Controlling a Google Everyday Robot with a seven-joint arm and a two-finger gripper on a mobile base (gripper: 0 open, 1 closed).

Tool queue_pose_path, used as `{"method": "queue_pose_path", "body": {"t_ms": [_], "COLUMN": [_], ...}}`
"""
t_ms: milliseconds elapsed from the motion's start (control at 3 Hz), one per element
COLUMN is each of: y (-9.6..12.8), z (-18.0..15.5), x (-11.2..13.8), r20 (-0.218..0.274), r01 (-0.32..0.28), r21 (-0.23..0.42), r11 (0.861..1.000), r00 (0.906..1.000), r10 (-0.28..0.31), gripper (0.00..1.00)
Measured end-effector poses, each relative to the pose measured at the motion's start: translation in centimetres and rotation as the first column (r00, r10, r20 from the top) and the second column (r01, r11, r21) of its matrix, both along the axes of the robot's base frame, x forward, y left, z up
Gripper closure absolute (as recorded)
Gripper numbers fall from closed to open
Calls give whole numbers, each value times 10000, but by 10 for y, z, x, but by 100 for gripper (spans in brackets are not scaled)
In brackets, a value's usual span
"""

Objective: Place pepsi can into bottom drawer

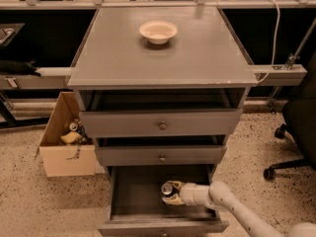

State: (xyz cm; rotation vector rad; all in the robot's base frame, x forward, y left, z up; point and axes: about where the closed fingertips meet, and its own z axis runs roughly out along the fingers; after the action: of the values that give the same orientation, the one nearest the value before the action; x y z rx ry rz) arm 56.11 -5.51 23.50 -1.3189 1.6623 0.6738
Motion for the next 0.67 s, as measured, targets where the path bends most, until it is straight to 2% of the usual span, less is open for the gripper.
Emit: {"method": "queue_pose_path", "body": {"t_ms": [333, 667], "y": [-3, -10], "z": [-25, -47], "x": [12, 24], "r20": [-173, -354], "r01": [54, 372], "r21": [157, 451], "r11": [9999, 9983], "r00": [9998, 9987], "r10": [-51, -357], "gripper": [100, 82]}}
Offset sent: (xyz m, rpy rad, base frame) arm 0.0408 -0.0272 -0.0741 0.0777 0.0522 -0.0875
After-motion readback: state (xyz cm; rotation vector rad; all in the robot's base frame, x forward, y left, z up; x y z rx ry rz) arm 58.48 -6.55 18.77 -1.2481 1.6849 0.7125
